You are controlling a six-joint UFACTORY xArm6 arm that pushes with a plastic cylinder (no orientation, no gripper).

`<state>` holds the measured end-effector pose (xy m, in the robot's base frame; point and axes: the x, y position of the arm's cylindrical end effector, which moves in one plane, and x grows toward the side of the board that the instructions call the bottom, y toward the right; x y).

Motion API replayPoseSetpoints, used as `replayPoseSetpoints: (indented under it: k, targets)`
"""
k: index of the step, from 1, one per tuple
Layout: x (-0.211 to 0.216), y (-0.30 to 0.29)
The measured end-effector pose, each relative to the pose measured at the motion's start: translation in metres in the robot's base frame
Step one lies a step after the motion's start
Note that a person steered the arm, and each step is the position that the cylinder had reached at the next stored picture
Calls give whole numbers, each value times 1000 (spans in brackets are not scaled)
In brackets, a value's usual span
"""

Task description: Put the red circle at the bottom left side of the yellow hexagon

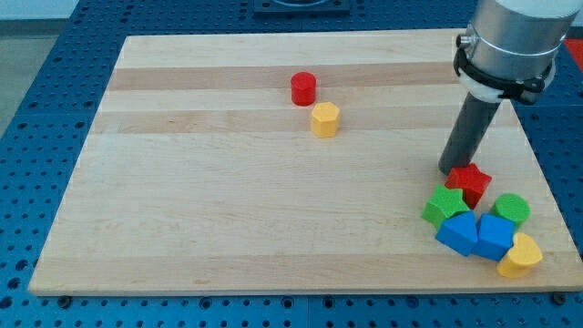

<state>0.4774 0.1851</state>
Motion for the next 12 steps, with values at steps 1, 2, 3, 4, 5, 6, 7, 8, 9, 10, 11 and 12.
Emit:
replayPoseSetpoints:
  k: [1, 2, 3, 4, 5, 6, 7, 8, 9, 10, 11, 12]
  targets:
    - [5, 1]
    - [5, 2]
    - [-18, -13]
    - [-85, -30]
    - [-163, -57]
    - [-211, -106]
    - [-218, -165]
    - [-196, -181]
    - [-166, -193]
    - [-144, -197]
    - [-122, -197]
    - [-97, -197]
